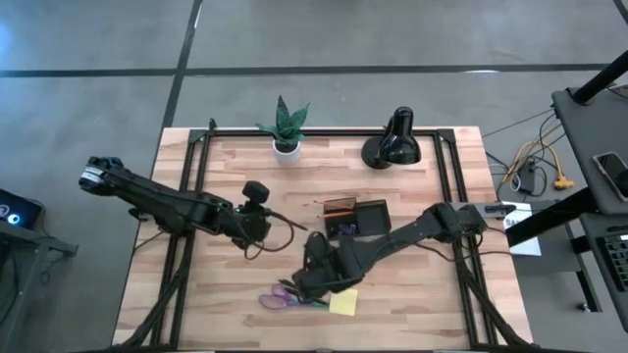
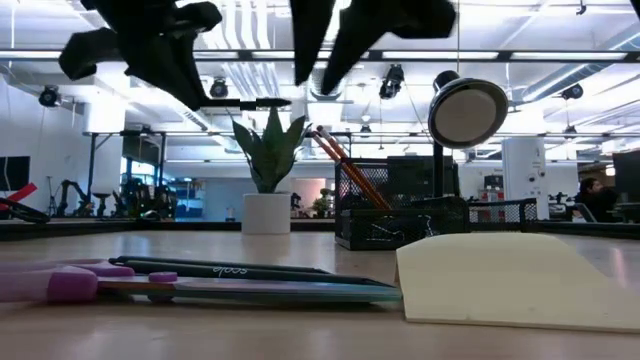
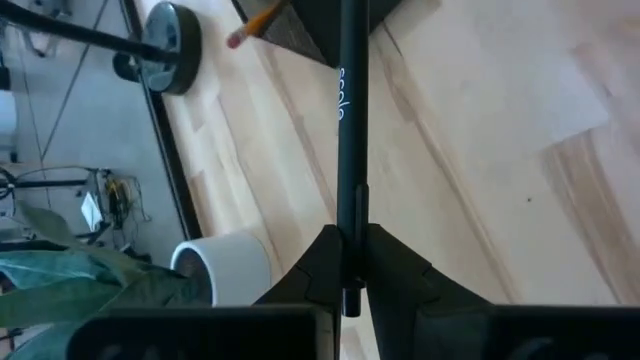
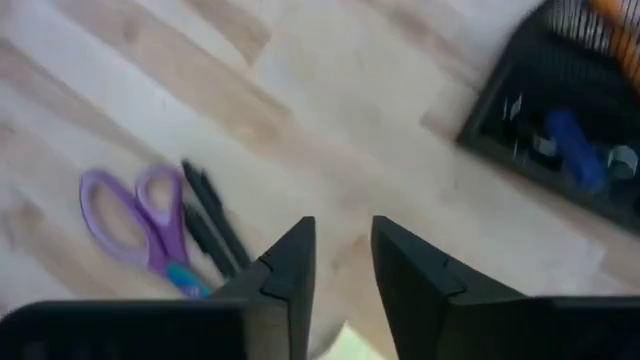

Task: Pick and place office supplies into organizer
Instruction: Put the top black ballpen into the black desk organizer

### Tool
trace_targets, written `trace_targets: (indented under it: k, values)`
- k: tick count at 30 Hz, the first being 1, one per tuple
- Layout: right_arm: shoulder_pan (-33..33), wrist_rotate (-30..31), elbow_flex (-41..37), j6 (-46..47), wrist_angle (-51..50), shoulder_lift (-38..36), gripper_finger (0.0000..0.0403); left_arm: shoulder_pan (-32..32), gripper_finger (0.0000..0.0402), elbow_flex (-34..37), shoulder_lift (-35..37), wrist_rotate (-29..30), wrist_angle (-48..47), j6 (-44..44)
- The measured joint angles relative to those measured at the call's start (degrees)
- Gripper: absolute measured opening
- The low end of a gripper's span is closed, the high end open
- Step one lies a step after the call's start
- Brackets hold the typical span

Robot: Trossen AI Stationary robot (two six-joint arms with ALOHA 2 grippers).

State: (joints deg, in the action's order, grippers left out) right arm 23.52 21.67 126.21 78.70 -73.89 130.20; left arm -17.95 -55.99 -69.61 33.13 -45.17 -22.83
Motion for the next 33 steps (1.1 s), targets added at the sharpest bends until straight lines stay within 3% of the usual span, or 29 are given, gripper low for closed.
trace_targets:
  k: [9, 17, 24, 33]
  values:
    - [6.8, 3.1, -2.4, 4.8, -4.3, 0.4, 0.0149, -0.1, 0.0008, -4.1, 1.4, 5.4, -2.2, -5.3]
    - [16.7, 2.9, -8.6, 29.8, -5.5, 0.4, 0.0146, 0.1, 0.0008, -7.6, -2.8, 15.0, 1.1, -28.3]
    - [20.8, 3.0, -12.1, 36.6, -5.4, 0.4, 0.0134, 3.8, 0.0008, -11.7, -13.7, 26.3, 12.2, -46.5]
    - [21.3, 3.5, -13.6, 32.5, -5.4, 0.4, 0.0134, 7.4, 0.0008, -26.0, -29.7, 30.0, 11.7, -52.6]
